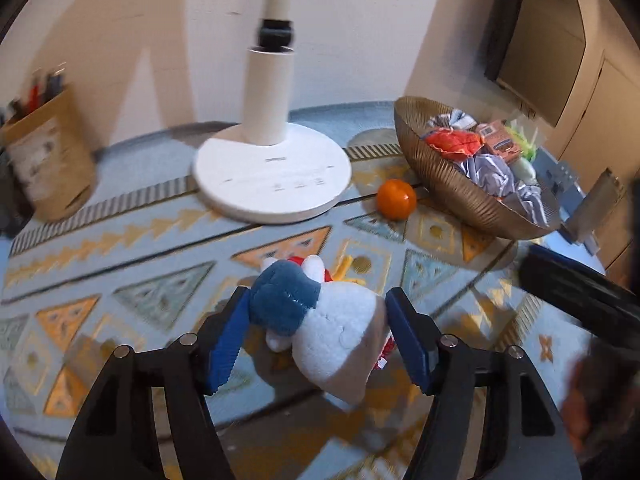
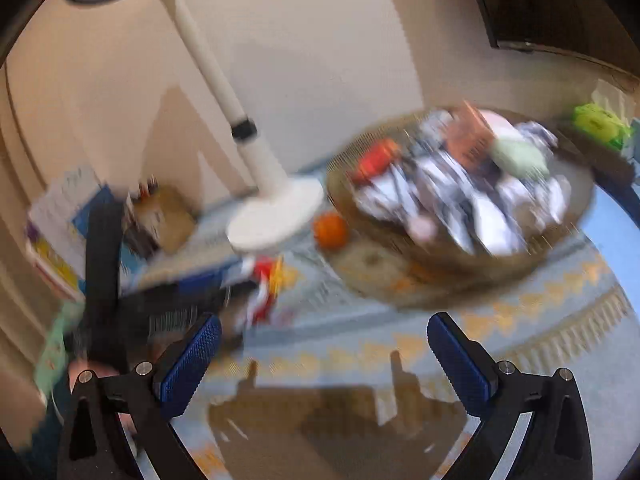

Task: Organize objects
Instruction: 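Grasp the white plush toy with the left tool while the right tool grasps the orange, then carry the plush toy and orange over the bowl and open both tools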

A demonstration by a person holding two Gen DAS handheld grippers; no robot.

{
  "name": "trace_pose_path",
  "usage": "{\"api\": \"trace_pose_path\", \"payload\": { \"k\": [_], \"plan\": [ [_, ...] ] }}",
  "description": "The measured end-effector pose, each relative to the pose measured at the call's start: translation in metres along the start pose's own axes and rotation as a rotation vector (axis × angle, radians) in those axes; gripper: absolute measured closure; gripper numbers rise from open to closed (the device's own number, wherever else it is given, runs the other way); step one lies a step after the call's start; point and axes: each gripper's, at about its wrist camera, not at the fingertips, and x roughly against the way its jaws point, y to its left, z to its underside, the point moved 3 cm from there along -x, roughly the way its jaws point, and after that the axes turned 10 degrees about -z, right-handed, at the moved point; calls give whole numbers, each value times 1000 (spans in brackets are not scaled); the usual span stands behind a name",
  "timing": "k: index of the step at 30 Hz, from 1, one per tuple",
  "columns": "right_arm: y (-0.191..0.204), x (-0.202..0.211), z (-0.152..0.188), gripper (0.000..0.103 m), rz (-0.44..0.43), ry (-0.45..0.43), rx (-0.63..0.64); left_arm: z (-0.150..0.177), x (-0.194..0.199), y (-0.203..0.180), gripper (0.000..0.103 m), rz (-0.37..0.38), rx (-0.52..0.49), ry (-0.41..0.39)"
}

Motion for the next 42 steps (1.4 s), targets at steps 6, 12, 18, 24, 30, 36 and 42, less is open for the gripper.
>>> {"api": "trace_pose_path", "payload": {
  "k": [6,12,18,24,30,36,42],
  "plan": [
    [13,-96,-16,8,169,65,-11,12,-4,12,37,-15,39,-44],
    [-10,-149,-37,37,284,95,-111,12,-11,16,37,-23,71,-34],
    [-8,-162,-44,67,341,72,-121,13,-9,14,37,-46,52,-49],
    [8,-147,-36,67,247,53,-75,17,-1,3,37,-90,-13,-91],
    [29,-94,4,67,148,114,-8,20,9,-6,37,-94,-60,-130],
    [34,-33,60,67,51,216,209,24,15,-24,37,-115,-120,-158],
    [18,-21,72,53,66,259,197,26,10,-23,37,-121,-120,-132]
  ]
}}
